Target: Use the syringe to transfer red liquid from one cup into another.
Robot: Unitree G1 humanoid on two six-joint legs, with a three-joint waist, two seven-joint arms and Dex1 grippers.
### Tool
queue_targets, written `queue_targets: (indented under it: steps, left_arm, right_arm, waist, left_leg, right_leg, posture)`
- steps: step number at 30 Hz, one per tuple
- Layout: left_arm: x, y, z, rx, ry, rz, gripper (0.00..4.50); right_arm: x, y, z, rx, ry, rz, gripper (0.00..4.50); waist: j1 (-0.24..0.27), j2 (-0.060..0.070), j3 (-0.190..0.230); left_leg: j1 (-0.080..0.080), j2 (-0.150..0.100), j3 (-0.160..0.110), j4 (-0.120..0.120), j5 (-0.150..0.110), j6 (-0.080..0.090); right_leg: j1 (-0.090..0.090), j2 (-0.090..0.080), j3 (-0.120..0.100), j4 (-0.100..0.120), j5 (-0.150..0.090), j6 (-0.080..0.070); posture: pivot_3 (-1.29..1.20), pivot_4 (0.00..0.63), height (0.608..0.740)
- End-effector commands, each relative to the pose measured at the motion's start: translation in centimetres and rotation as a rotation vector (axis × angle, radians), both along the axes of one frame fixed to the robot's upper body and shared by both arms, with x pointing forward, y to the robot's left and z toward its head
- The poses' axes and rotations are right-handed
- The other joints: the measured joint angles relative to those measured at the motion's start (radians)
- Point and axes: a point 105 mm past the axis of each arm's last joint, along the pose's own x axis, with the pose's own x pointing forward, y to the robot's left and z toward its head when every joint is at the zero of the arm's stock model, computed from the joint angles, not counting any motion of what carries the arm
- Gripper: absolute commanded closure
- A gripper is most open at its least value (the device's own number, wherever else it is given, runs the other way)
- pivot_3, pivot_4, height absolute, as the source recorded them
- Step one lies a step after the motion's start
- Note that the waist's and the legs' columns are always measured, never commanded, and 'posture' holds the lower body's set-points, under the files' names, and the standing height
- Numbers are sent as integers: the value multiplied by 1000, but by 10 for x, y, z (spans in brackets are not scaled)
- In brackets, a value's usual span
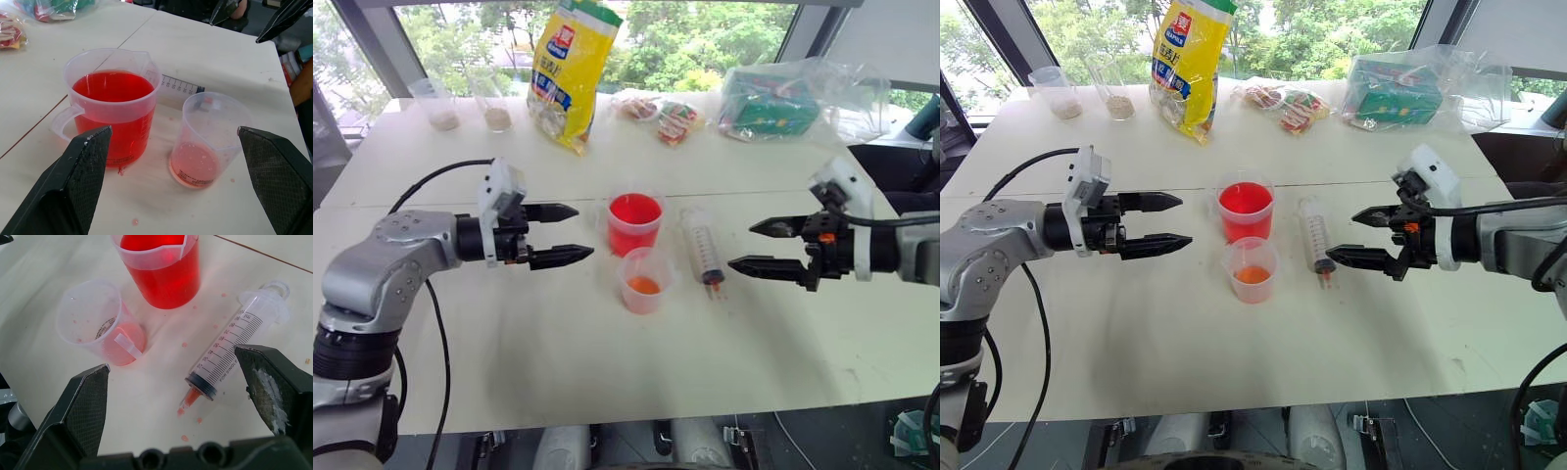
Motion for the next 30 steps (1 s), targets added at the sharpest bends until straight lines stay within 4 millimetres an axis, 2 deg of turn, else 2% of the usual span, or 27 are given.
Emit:
queue_targets:
  steps: [1, 15, 19, 25, 30]
  left_arm:
    - [0, -2, 16, -9, -74, -3, 225]
    - [1, -6, 20, -29, -95, -12, 225]
    - [2, -7, 19, -30, -101, -12, 225]
    - [3, -11, 16, -42, -104, -17, 225]
    - [3, -17, 14, -63, -114, -17, 225]
  right_arm:
    - [3, 1, 9, -4, -51, 4, 83]
    - [24, -4, 0, -35, 19, -125, 83]
    - [43, -8, -6, -70, 53, -233, 83]
    - [67, 7, -15, -110, 98, -296, 83]
    - [90, 8, -34, -119, 154, -380, 83]
  waist:
    - [0, 0, 0]
    - [-1, 0, 0]
    - [-3, 0, 0]
    - [-3, 0, 0]
    - [0, 0, 0]
  left_leg:
    - [0, 0, 0, 0, 0, 0]
    - [0, 0, 0, 0, 0, 0]
    - [0, 0, 0, 1, 0, 0]
    - [0, 0, 0, 0, 0, 0]
    - [0, -1, 0, 1, 0, 0]
  right_leg:
    - [0, 0, 0, 0, 0, 0]
    - [0, 0, 0, 0, 1, 1]
    - [0, 0, 0, 1, 1, 1]
    - [0, 0, 0, 1, 1, 2]
    - [0, 0, 0, 1, 2, 3]
  posture:
    - [0, 150, 740]
    - [0, 150, 740]
    - [0, 150, 740]
    - [0, 150, 740]
    - [0, 150, 740]
